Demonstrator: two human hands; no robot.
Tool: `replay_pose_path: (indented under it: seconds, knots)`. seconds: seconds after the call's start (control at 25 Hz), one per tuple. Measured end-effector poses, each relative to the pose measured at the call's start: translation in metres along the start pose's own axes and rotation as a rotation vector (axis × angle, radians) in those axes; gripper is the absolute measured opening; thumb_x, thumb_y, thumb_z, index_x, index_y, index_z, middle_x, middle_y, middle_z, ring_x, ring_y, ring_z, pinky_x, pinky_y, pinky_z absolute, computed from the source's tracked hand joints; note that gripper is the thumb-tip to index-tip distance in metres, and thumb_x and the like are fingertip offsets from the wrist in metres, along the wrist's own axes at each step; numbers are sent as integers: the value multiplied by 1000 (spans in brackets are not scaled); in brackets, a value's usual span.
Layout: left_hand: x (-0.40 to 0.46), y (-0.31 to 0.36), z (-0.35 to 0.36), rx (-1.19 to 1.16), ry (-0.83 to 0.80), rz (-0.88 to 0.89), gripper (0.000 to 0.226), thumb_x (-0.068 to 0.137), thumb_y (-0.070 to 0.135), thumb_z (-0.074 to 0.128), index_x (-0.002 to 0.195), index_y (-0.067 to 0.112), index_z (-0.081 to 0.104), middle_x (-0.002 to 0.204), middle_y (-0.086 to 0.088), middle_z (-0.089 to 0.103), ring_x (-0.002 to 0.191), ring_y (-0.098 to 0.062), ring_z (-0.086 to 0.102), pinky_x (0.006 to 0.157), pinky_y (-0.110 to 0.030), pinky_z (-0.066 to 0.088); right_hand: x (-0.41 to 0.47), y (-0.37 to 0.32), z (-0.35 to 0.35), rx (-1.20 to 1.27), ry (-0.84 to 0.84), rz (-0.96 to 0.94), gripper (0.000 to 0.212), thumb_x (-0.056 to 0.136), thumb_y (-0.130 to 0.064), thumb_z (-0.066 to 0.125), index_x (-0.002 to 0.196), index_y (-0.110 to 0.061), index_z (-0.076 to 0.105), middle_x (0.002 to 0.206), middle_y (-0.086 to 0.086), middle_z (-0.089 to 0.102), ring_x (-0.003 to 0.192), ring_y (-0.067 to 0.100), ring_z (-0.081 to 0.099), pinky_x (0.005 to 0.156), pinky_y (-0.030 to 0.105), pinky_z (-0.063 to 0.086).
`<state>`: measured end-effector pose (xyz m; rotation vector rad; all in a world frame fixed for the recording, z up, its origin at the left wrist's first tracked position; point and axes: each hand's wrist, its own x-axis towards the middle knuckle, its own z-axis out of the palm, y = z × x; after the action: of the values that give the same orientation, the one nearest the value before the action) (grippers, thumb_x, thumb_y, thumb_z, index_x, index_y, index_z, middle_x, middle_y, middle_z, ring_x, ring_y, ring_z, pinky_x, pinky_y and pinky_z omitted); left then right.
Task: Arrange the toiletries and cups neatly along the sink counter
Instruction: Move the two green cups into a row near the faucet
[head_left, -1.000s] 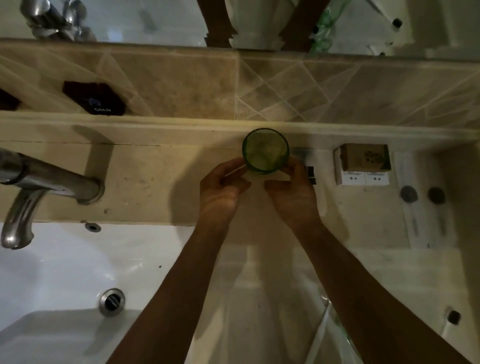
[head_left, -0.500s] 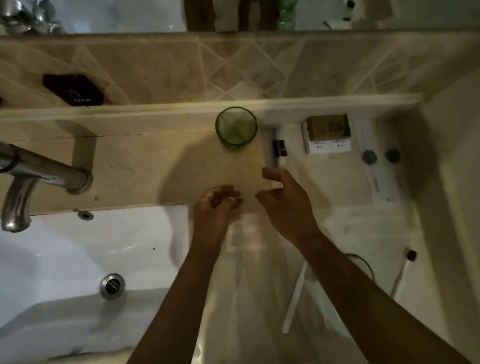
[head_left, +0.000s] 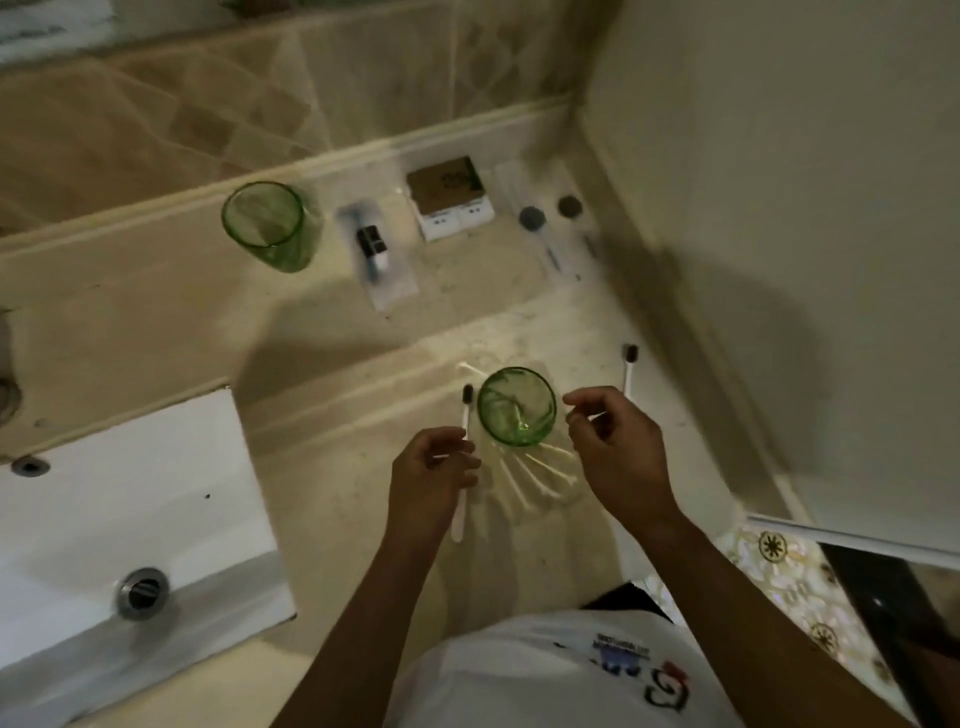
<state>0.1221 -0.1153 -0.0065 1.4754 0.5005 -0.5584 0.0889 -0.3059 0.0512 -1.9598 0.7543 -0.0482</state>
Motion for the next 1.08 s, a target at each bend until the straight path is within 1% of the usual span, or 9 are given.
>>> replay_pose_path:
  seconds: [0.12, 0.28, 0.36, 0.48, 0.64, 0.72, 0.84, 0.96, 1.08]
  knots:
    - [-3, -1, 5, 63, -1, 14, 33, 83, -14, 63, 107, 8, 69, 98, -11, 73, 77, -15, 74, 73, -40, 64, -6, 23, -3, 56, -17, 55, 24, 88, -8, 62, 95, -30, 69, 84, -11, 70, 66, 3, 61, 58, 11, 45]
    - [0, 3, 11, 163, 34, 76, 31, 87, -8, 61, 109, 12, 69, 110, -9, 73, 91, -20, 72, 78, -44, 63, -7, 40, 5, 80, -88, 132, 31, 85, -6, 62, 104, -29, 66, 93, -9, 69, 77, 6, 64, 64, 21, 48]
    - [0, 8, 16, 180, 24, 107, 39, 84, -9, 62, 114, 15, 68, 115, -3, 72, 100, -20, 70, 80, -43, 63, -3, 43, 8, 67, -140, 123, 38, 83, -7, 64, 114, -30, 63, 100, -11, 68, 85, 5, 65, 68, 21, 49]
    - [1, 13, 24, 181, 7, 135, 50, 80, -12, 66, 120, 18, 67, 119, 4, 71, 105, -14, 69, 88, -41, 60, 8, 43, 13, 20, -244, 85, 59, 82, -11, 70, 134, -31, 51, 119, -11, 62, 99, 6, 64, 76, 17, 51]
    - [4, 14, 33, 173, 36, 150, 48, 82, -10, 70, 117, 23, 66, 118, 6, 70, 106, -10, 68, 91, -39, 58, 23, 42, 20, -32, -322, 20, 75, 77, -11, 74, 144, -25, 42, 138, -4, 53, 117, 12, 58, 94, 33, 54]
    - [3, 11, 33, 171, 43, 152, 49, 83, -9, 69, 116, 26, 65, 118, 8, 70, 107, -9, 67, 90, -32, 58, 26, 44, 21, -23, -353, 5, 77, 76, -8, 74, 144, -23, 42, 141, -2, 52, 122, 14, 55, 98, 37, 54]
    - [-1, 10, 34, 202, 22, 190, 52, 85, -9, 67, 118, 32, 63, 120, 14, 68, 109, -2, 66, 88, -20, 55, 28, 44, 24, -16, -395, -31, 73, 74, -7, 75, 137, -28, 47, 132, -11, 56, 119, 6, 56, 95, 31, 54]
    - [-3, 12, 34, 202, 3, 228, 55, 87, -7, 68, 121, 35, 63, 122, 18, 67, 107, 5, 65, 91, -23, 55, 29, 38, 26, 4, -423, -43, 69, 74, -14, 80, 129, -39, 48, 117, -20, 60, 107, -7, 59, 86, 20, 53]
    - [-4, 19, 30, 175, 24, 236, 56, 86, -7, 67, 117, 41, 66, 117, 21, 70, 104, 5, 66, 89, -24, 55, 28, 29, 27, 1, -408, -63, 69, 71, -26, 84, 129, -40, 50, 117, -25, 59, 104, -11, 58, 80, 10, 50]
